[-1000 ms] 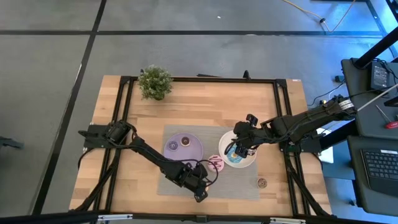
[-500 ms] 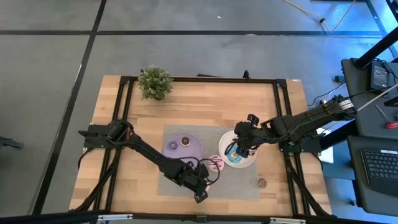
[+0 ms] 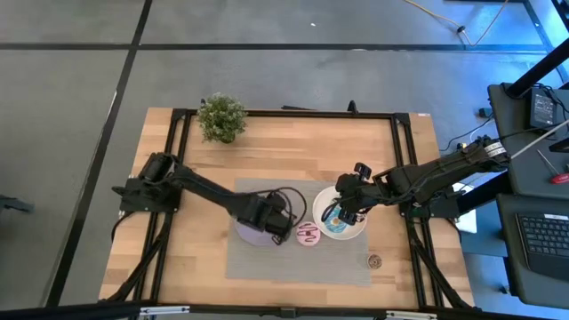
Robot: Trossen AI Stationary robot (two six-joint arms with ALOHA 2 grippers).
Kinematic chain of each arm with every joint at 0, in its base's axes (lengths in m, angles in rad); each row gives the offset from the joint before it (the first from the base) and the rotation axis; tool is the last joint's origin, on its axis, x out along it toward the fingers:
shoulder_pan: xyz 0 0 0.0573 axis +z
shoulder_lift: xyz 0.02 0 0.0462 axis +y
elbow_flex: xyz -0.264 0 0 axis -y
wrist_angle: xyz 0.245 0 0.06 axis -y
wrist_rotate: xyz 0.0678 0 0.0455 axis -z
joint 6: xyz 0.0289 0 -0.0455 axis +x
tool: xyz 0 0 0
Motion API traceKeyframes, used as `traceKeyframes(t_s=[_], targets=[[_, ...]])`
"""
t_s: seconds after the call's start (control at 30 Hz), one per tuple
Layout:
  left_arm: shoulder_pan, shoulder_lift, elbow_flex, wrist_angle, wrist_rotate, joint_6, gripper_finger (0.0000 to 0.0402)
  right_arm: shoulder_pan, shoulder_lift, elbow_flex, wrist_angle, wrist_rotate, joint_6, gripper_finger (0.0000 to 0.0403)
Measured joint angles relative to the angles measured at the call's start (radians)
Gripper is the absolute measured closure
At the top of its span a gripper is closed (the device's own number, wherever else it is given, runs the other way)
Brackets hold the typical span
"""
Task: Pick & Place donuts
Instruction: Put the small orange donut on the purple plate
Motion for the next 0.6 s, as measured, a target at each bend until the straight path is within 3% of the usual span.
traceKeyframes(t_s=[0.1,0.6], targets=[[0.032,0.018,-0.023,0.0,0.043,-0.002,0.0369,0.0,0.0,0.0,0.0,0.0,0.0,0.0206],[0.072,0.026,-0.059,0.02,0.047,0.062,0.0357,0.0,0.0,0.0,-0.002,0.001,0.002,0.0206]])
